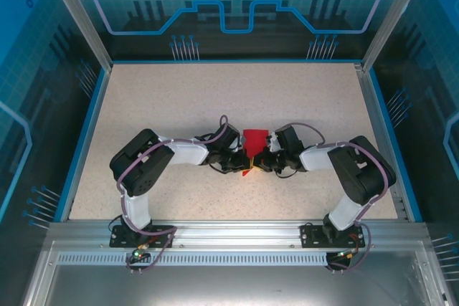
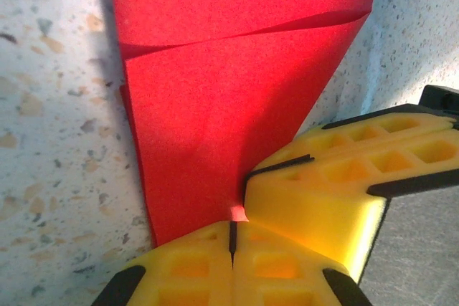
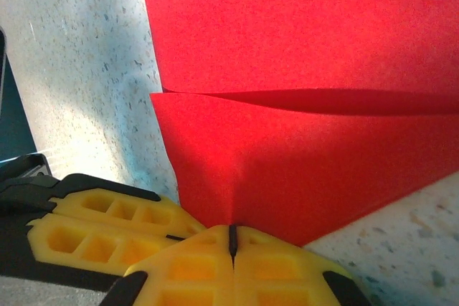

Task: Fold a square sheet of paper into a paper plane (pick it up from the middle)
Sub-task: Fold the triangle a second time at the center of the table.

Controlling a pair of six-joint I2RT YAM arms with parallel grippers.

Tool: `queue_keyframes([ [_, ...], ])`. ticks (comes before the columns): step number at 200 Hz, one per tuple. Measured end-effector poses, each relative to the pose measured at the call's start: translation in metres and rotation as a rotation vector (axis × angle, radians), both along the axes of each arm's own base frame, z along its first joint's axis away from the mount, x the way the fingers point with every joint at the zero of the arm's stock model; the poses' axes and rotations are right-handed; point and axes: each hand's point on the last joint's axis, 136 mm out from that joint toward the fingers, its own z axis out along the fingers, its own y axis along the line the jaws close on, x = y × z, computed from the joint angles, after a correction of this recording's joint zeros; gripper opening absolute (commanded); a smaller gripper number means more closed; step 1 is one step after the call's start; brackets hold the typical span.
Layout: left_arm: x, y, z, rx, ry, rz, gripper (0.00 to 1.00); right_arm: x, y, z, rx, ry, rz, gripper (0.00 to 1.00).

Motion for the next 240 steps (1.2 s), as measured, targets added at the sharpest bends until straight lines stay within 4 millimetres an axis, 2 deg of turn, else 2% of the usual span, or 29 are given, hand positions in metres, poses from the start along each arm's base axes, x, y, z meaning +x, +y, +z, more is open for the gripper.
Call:
queue_keyframes([
  [35, 0.000, 0.000, 0.000, 0.001, 0.000, 0.000, 0.06, 0.006, -0.008, 0.001, 0.019, 0.016, -0.022, 0.00],
  [50, 0.000, 0.000, 0.000, 0.001, 0.001, 0.000, 0.06, 0.017, -0.020, 0.002, 0.010, 0.017, -0.059, 0.00],
  [88, 0.000, 0.000, 0.000, 0.001, 0.000, -0.001, 0.06, 0.062, -0.059, 0.004, -0.006, -0.014, -0.185, 0.00],
  [102, -0.001, 0.001, 0.000, -0.001, -0.002, 0.000, 0.06, 0.068, -0.071, 0.001, 0.010, 0.002, -0.215, 0.00],
  [120, 0.000, 0.000, 0.000, -0.002, -0.003, 0.000, 0.06, 0.069, -0.075, 0.003, 0.020, 0.003, -0.221, 0.00],
  [137, 0.000, 0.001, 0.000, -0.001, -0.003, 0.000, 0.06, 0.066, -0.073, 0.013, 0.015, -0.015, -0.203, 0.00],
  [153, 0.000, 0.000, 0.000, -0.002, -0.003, 0.000, 0.06, 0.064, -0.064, 0.030, 0.018, -0.058, -0.173, 0.00],
  [167, -0.001, 0.001, 0.000, -0.001, -0.002, 0.000, 0.06, 0.062, -0.048, 0.046, 0.033, -0.102, -0.130, 0.00],
  [179, -0.001, 0.001, 0.000, -0.002, -0.003, 0.000, 0.06, 0.057, -0.033, 0.051, 0.041, -0.117, -0.091, 0.00],
  [204, 0.000, 0.000, 0.000, -0.002, -0.003, 0.000, 0.06, 0.044, -0.012, 0.043, 0.041, -0.091, -0.039, 0.00],
  [240, -0.001, 0.001, 0.001, -0.001, -0.002, 0.000, 0.07, 0.037, -0.014, 0.016, 0.012, -0.026, -0.056, 0.00],
])
